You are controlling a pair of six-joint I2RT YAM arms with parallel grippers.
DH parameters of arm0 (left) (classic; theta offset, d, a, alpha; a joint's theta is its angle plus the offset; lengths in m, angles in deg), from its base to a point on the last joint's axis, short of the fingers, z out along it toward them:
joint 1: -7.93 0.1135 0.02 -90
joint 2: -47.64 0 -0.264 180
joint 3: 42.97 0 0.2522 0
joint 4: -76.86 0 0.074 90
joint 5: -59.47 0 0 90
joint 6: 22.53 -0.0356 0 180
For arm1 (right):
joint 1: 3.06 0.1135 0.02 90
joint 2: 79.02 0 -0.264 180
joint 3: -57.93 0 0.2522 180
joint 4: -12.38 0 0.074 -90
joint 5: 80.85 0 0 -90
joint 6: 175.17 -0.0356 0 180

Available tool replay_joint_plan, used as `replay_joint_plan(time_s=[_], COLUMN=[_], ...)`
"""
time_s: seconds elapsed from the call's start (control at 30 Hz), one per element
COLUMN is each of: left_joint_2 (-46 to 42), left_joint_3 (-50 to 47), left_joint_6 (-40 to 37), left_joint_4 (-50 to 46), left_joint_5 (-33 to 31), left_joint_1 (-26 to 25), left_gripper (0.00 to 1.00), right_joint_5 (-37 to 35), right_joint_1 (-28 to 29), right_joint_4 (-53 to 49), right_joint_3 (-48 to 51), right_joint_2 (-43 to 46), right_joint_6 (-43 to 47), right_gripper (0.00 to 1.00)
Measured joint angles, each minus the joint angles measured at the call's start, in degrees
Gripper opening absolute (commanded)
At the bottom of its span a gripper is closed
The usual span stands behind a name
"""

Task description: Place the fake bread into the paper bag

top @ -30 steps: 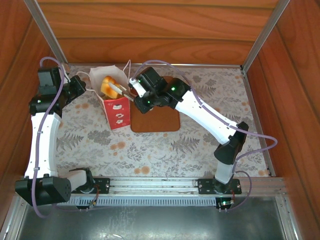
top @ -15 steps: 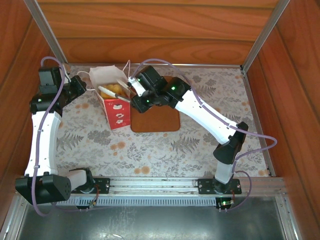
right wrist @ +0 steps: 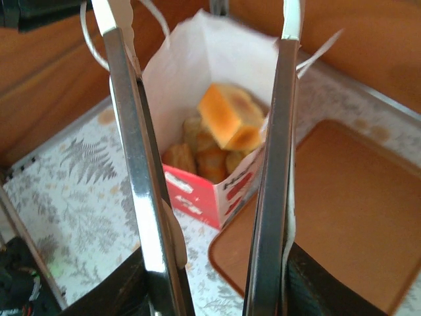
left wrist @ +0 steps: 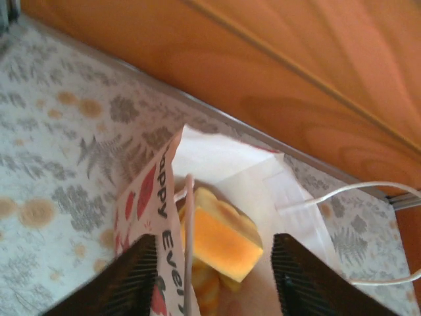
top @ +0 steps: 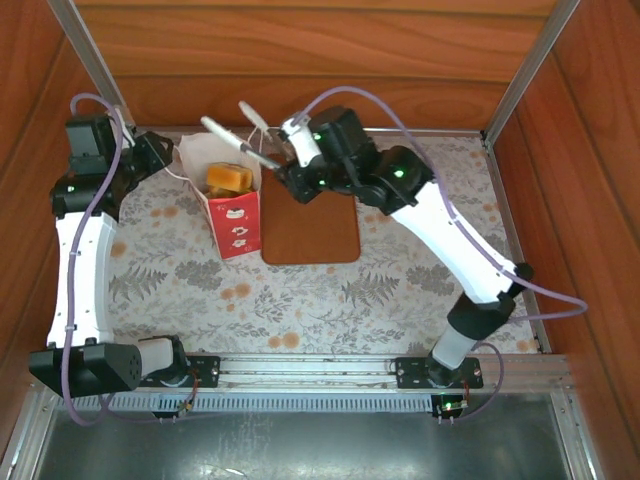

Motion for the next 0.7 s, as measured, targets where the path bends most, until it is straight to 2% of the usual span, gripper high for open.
replay_joint_plan(time_s=[0.13, 0.33, 0.5, 0.7], left_joint_2=[0.04, -0.22, -4.26, -11.96], left_joint_3=[2.93, 3.15, -3.28, -16.00], left_joint_6=[-0.76, -1.29, -1.07, 0.55], left_joint_4=[0.13, 0.76, 4.59, 9.86], left_joint_5=[-1.90, -6.27, -10.86, -14.51], left_joint_1=[0.22, 1.70, 4.87, 10.88], left_gripper=[0.76, 0.84, 0.90, 0.92], right_joint_5=[-3.37, -7.48, -9.05, -8.68], right_joint_1=[-1.90, -5.79, -9.16, -11.69], right_joint_4=[1.46, 3.41, 4.44, 8.96], right_joint_3=[2.86, 16.59, 30.47, 46.60], right_joint_2=[6.99, 17.44, 21.00, 21.00], right_joint_6=[-0.09, -2.49, -5.31, -6.95], right_gripper=[0.43, 0.43, 0.43, 0.43])
